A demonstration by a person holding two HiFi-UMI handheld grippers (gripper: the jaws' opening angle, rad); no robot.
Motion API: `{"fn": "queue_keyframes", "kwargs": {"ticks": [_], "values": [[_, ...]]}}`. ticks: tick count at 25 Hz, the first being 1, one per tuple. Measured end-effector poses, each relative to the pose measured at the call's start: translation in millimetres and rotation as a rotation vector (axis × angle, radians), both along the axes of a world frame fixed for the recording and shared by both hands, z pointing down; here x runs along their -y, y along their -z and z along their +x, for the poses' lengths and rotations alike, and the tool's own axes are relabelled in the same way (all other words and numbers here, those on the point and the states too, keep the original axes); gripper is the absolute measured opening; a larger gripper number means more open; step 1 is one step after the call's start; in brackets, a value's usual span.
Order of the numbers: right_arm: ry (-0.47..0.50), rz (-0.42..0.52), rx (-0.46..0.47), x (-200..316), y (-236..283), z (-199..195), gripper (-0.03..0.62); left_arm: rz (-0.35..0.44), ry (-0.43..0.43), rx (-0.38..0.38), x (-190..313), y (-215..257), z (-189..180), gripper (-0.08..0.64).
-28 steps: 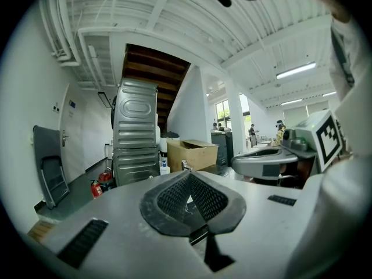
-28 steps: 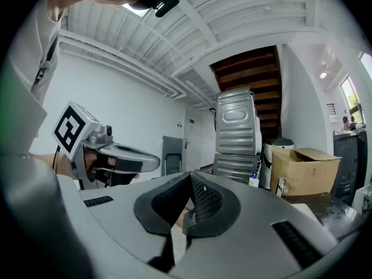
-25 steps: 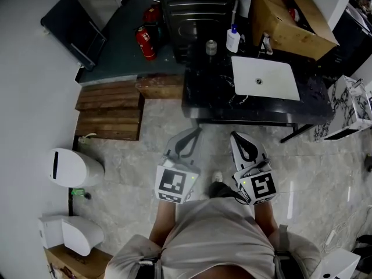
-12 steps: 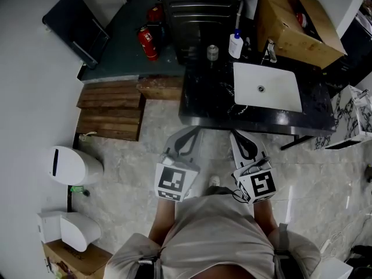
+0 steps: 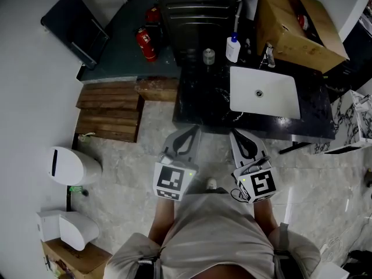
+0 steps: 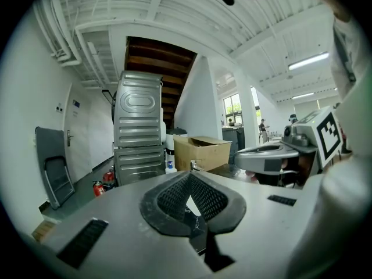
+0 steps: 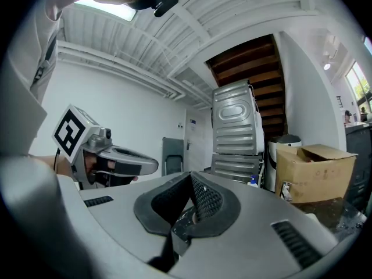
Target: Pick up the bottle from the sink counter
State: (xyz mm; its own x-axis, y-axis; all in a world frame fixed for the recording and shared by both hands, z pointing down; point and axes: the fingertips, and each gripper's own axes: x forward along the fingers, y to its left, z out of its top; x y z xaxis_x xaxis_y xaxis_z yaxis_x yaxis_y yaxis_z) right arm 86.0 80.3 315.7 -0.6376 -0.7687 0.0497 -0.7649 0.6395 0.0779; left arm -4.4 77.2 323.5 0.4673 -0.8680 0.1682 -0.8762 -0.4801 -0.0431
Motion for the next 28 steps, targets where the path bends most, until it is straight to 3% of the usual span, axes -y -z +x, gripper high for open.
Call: {"fn": "queue_keyframes", "kwargs": {"ticks": [28], "values": [[-0.031, -0.032, -0.016, 83.3, -15.9, -14.3, -0.005, -0.019, -0.029, -0.009, 84.4, -14.2, -13.1, 0.002]]}}
